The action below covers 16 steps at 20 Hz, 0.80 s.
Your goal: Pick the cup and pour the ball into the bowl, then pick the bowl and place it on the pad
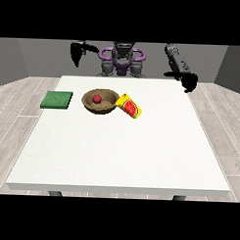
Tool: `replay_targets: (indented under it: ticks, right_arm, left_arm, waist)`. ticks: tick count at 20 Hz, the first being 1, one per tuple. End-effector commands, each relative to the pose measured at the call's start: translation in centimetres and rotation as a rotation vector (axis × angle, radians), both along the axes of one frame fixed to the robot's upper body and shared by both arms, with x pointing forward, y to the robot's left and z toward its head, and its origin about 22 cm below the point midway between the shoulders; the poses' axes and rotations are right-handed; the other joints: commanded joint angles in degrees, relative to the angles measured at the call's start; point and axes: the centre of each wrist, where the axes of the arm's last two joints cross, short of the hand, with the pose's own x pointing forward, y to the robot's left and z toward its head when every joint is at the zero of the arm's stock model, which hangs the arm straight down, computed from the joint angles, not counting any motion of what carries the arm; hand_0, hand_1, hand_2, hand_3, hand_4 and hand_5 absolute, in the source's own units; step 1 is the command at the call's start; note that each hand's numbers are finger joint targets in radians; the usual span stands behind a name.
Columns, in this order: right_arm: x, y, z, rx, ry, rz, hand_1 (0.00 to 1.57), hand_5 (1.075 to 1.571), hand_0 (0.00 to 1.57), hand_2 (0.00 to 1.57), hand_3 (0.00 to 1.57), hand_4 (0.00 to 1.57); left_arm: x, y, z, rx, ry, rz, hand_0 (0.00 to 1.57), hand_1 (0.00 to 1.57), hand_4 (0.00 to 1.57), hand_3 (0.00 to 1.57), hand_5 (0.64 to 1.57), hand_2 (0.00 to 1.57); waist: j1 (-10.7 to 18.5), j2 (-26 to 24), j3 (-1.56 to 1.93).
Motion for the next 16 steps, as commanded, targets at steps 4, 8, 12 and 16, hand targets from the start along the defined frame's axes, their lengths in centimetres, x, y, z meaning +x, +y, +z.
replay_targets:
  ticks: [4,8,12,16]
  right_arm:
    - [2.9,-1.2,-5.2,0.051,0.076,-0.012,0.0,1.57,0.0,0.0,0.0,0.48]
    - [4.4,1.4,-8.5,0.107,0.12,-0.01,0.0,1.569,0.0,0.0,0.0,0.39]
    - [5.7,-0.8,-10.9,0.14,0.133,0.006,0.0,1.57,0.0,0.0,0.0,0.39]
    - [6.1,-3.2,-13.2,0.144,0.198,0.003,0.0,1.571,0.0,0.0,0.0,0.32]
  left_arm:
    - [0.2,5.8,8.0,0.092,-0.039,-0.033,0.0,0.0,0.0,0.0,1.515,0.0]
    - [0.7,5.1,13.5,0.17,-0.042,-0.02,0.0,0.0,0.0,0.0,1.518,0.0]
    - [-0.6,7.7,18.2,0.205,-0.089,-0.004,0.0,0.0,0.0,0.0,1.523,0.0]
    - [-1.5,9.0,19.4,0.215,-0.05,0.015,0.0,0.0,0.0,0.0,1.544,0.0]
  waist:
    - [0.95,1.93,0.29]
    - [1.23,2.56,0.33]
    - [0.4,4.0,0.32]
    - [-0.56,0.8,0.29]
